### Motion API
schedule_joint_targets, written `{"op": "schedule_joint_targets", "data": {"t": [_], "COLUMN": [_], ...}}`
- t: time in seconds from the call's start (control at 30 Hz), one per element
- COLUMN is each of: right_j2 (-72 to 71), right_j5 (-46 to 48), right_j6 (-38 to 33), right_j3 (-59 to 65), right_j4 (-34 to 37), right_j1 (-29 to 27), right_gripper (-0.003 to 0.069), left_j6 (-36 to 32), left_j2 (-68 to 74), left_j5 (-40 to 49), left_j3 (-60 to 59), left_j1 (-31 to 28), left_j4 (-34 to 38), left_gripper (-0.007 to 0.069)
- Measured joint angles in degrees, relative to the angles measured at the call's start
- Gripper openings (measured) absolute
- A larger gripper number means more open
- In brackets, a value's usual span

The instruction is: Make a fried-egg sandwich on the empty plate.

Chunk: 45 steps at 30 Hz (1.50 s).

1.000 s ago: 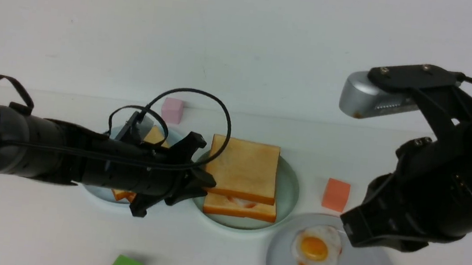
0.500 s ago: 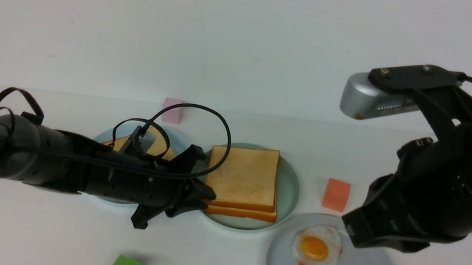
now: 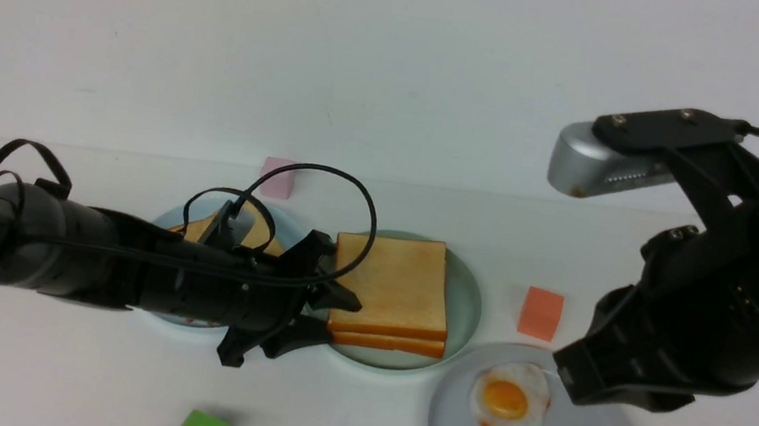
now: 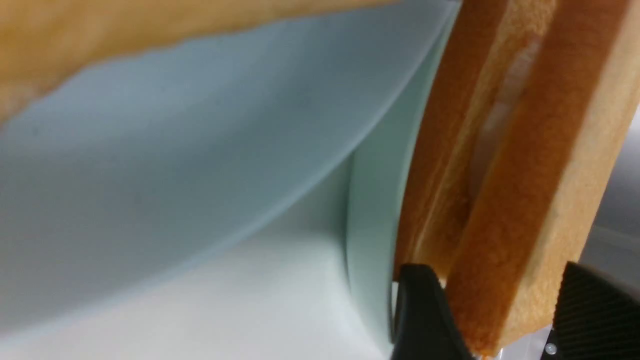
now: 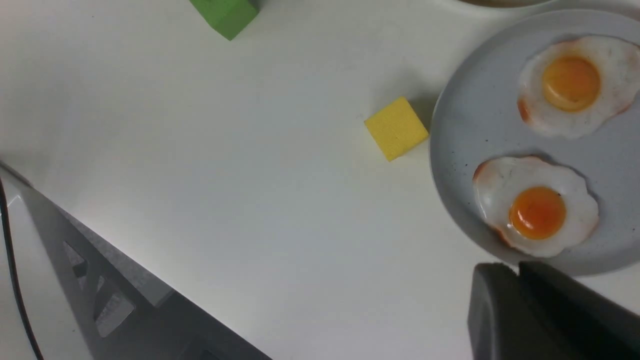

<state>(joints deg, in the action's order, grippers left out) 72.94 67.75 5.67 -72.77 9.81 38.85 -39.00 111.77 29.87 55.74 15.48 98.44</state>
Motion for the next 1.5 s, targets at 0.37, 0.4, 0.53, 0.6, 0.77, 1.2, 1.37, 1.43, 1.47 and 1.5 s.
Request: {"op": "schedule_joint_targets", "data": {"t": [0.37,0.4,0.53,0.6,0.77,1.2,1.37,1.43,1.47,1.5], "right_j2": [0.00,0.00,0.00,0.00,0.00,-18.60,-36.77,-43.34,-47.48,-50.12], "right_j5": [0.72,0.72,0.72,0.84,2.93,-12.96,-28.50,-32.99,-35.30,-36.65], "right_j6": [0.00,0.00,0.00,0.00,0.34,9.24,9.24,9.24,9.30,9.50], "right_j3": [0.00,0.00,0.00,0.00,0.00,11.64,29.76,36.28,40.37,42.92], "right_j4": [0.00,-0.03,-0.34,-0.60,-4.27,-16.63,-20.28,-20.60,-20.88,-20.93], "right_j1": [0.00,0.00,0.00,0.00,0.00,0.00,0.00,0.00,0.00,0.00], "right_gripper": [0.0095,0.0096,0.0101,0.0101,0.0101,-0.0011,-0.0011,-0.0011,-0.0011,-0.0011], "left_j6": [-1.09,-0.82,7.08,10.98,18.49,33.73,51.69,55.58,56.73,57.55], "left_j2": [-11.10,-11.37,-17.63,-20.16,-26.49,-48.81,-64.82,-72.35,-77.10,-80.32], "left_j5": [-6.77,-6.72,-1.31,2.19,12.57,19.98,26.63,29.09,30.39,31.38], "left_j3": [0.00,0.00,0.00,0.00,-0.15,-0.41,-1.61,-3.22,-4.61,-5.67], "left_j1": [-2.85,-3.13,-12.13,-16.13,-20.99,0.16,1.73,1.73,1.73,1.73], "left_j4": [-14.56,-16.22,-35.47,-41.91,-55.36,-72.06,-87.49,-90.07,-90.90,-91.30], "left_gripper": [0.0385,0.0385,0.0347,0.0310,0.0119,-0.0013,-0.0013,-0.0013,-0.0013,-0.0013]}}
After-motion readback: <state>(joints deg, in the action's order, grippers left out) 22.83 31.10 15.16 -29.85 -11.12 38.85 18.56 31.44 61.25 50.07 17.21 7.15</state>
